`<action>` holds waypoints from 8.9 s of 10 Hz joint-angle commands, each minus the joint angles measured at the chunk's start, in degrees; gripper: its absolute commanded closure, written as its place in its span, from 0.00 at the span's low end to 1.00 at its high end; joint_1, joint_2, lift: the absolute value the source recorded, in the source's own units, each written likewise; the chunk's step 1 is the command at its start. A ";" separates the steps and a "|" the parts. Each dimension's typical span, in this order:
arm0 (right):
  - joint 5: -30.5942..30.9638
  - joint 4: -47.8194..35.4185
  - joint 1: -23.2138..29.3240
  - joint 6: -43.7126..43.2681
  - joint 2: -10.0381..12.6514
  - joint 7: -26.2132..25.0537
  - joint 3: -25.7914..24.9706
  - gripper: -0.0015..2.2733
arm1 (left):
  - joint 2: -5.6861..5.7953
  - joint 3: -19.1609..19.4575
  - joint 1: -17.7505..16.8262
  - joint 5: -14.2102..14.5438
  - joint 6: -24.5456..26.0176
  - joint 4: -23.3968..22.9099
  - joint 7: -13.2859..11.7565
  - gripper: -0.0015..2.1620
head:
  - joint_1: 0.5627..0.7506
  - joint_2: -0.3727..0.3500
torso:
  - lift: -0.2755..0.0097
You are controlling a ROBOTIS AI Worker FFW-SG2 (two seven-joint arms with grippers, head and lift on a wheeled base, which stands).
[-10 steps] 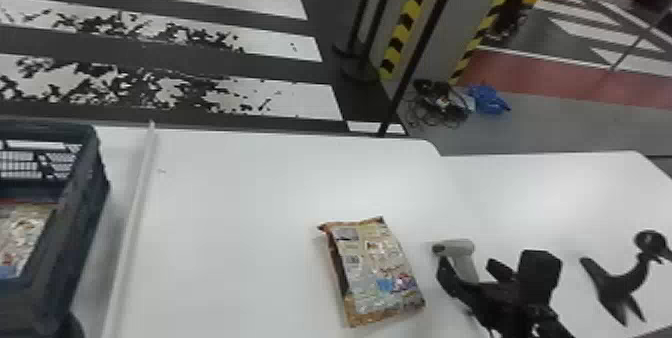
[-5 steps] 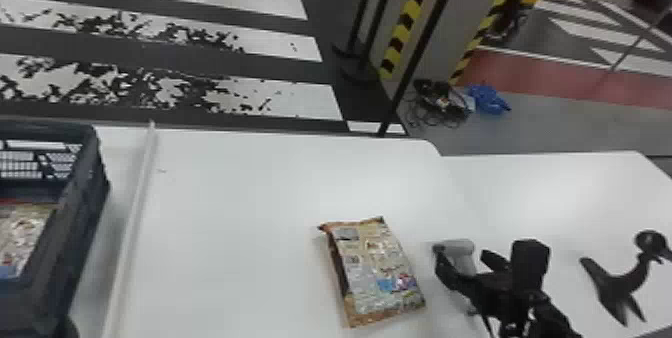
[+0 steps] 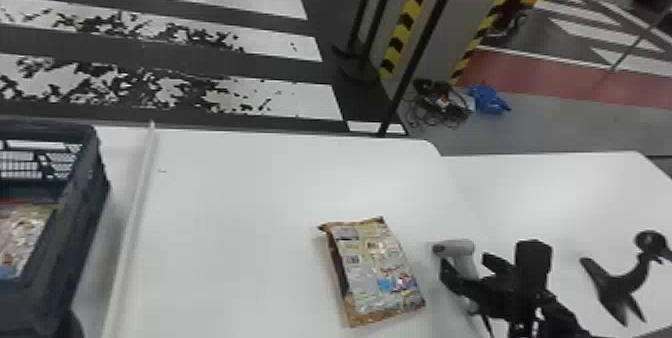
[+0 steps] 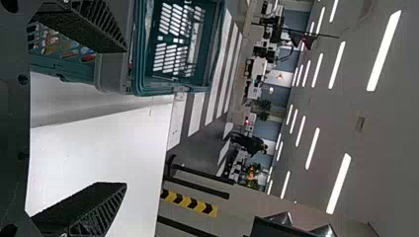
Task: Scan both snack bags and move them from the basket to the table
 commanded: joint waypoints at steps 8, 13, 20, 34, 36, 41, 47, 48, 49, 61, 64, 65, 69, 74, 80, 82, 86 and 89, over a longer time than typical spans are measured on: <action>-0.36 0.16 -0.36 6.85 -1.43 1.29 0.11 0.99 | -0.03 -0.46 -0.17 0.00 0.07 -0.18 -0.09 0.01 | 0.70 0.03 | 0.62; -2.91 -11.53 4.65 12.48 2.88 -0.21 -4.28 0.99 | 0.24 -0.90 -0.70 0.00 0.07 -0.09 -0.09 0.01 | 0.70 0.03 | 0.62; -5.72 -30.16 12.48 20.56 11.85 -2.76 -4.63 0.99 | 1.47 -1.08 -1.40 0.53 0.07 -0.18 0.17 0.01 | 0.70 0.03 | 0.62; -1.68 -39.22 17.57 20.39 18.05 -9.35 11.01 0.99 | 2.35 -2.31 -2.02 0.53 -0.11 -0.35 0.70 0.01 | 0.70 0.25 | 0.62; -0.71 -38.60 17.40 18.98 18.05 -9.79 12.24 0.99 | 2.35 -2.40 -1.84 0.44 -0.11 -0.62 0.70 0.01 | 0.70 0.27 | 0.62; -0.18 -34.91 15.99 17.40 18.05 -9.87 13.65 0.99 | 2.00 -2.75 -1.58 -0.09 -0.11 -1.06 0.79 0.01 | 0.70 0.29 | 0.62; 0.43 -32.62 14.94 16.70 18.05 -9.87 14.53 0.99 | 1.91 -2.66 -1.49 -0.18 -0.28 -0.88 0.79 0.01 | 0.70 0.31 | 0.62; 0.43 -33.33 15.02 16.87 18.05 -9.87 14.44 0.99 | 1.82 -2.66 -1.58 -0.18 -0.28 -0.97 0.79 0.01 | 0.70 0.32 | 0.62; 0.26 -34.56 15.38 17.05 18.05 -9.79 13.91 0.99 | 1.91 -2.66 -1.49 -0.18 -0.11 -1.06 0.79 0.01 | 0.70 0.32 | 0.62; -0.36 -16.10 2.90 10.37 9.39 -3.72 -0.85 0.99 | 2.35 -2.66 0.62 -0.88 -0.11 -3.78 0.70 0.01 | 0.70 0.03 | 0.62; -0.98 -9.51 1.67 7.03 6.84 -1.52 -2.52 0.99 | 2.26 -2.66 0.71 -1.14 0.07 -3.60 0.70 0.01 | 0.70 0.03 | 0.62; -0.89 -7.40 0.70 7.03 6.66 -0.21 -2.70 0.99 | 2.08 -2.75 0.71 -1.32 0.07 -3.60 0.70 0.01 | 0.70 0.03 | 0.62; -0.45 -4.32 -0.80 7.03 6.05 1.90 -2.52 0.78 | 1.82 -3.01 0.27 -1.49 0.95 -3.60 0.61 0.01 | 0.70 0.03 | 0.62; -0.36 -4.41 -0.27 4.39 6.05 2.17 -2.79 0.12 | 1.82 -3.10 0.53 -1.49 0.95 -3.78 0.52 0.01 | 0.70 0.03 | 0.62; -8.18 -25.68 9.66 13.53 8.59 2.87 -4.63 0.04 | 1.73 -3.54 0.62 -1.93 0.77 -3.25 0.52 0.01 | 0.70 0.03 | 0.62; -11.61 -28.23 10.10 21.62 9.30 7.70 -5.77 0.04 | 1.82 -3.54 0.62 -1.93 0.60 -2.99 0.52 0.01 | 0.70 0.03 | 0.62; -12.75 -26.74 5.09 38.67 9.12 13.68 -6.21 0.04 | 2.08 -3.54 0.36 -1.93 0.60 -2.73 0.52 0.01 | 0.70 0.04 | 0.62; -9.68 -22.96 1.14 39.72 8.59 15.35 -3.58 0.04 | 2.26 -3.54 0.00 -1.93 0.60 -2.29 0.52 0.01 | 0.70 0.08 | 0.62</action>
